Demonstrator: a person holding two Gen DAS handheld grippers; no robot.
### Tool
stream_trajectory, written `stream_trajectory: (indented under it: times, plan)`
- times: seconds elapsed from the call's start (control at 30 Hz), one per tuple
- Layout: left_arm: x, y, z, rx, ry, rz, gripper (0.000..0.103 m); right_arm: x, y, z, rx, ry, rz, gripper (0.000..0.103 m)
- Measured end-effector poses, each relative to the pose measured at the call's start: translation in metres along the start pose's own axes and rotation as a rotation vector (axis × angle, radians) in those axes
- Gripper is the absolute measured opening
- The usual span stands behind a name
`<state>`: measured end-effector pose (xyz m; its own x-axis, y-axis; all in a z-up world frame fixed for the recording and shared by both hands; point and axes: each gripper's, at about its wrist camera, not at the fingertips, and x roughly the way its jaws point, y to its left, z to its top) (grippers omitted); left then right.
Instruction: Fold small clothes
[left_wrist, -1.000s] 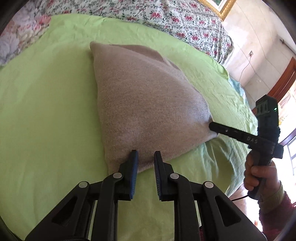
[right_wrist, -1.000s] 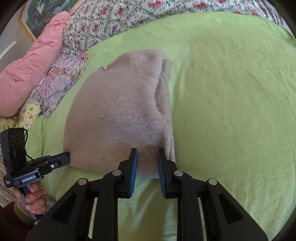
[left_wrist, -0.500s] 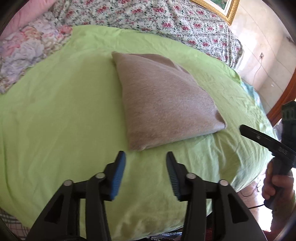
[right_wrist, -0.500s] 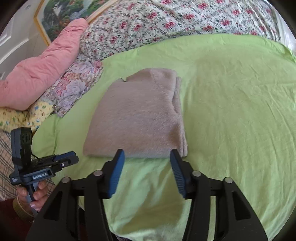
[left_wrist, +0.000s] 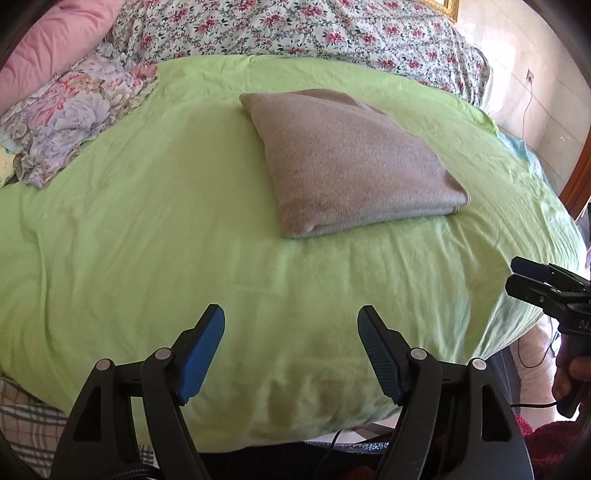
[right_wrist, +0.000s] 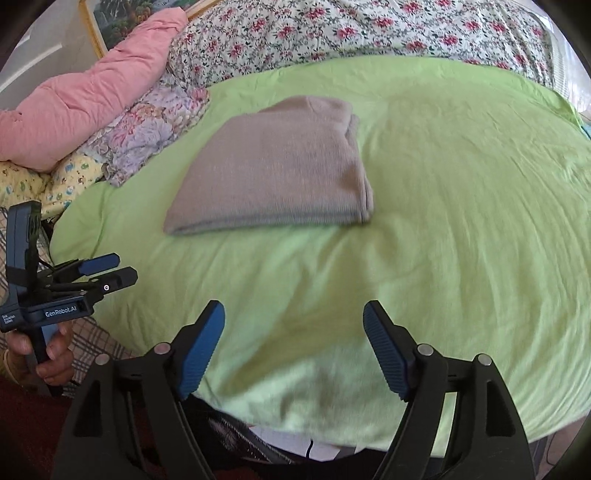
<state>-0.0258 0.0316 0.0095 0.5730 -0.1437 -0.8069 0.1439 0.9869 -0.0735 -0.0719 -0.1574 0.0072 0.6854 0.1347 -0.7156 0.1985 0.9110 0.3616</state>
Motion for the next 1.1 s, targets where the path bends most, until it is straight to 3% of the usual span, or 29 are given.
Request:
stream_trajectory:
  times: [0.17,0.5,1.1]
  plan:
    - [-0.002,0.002,0.001,0.012,-0.010,0.016,0.081,-0.001,0.007,-0.005,-0.033,-0.001,-0.013,0.083]
    - [-0.007,-0.003,0.021,0.043,-0.075,0.058,0.083,0.008,0.024,0.017,-0.072,-0.035,0.011,0.086]
    - [0.032,-0.006,0.085,0.024,-0.062,0.126,0.088,0.049,0.018,0.093,-0.094,-0.040,0.009,0.088]
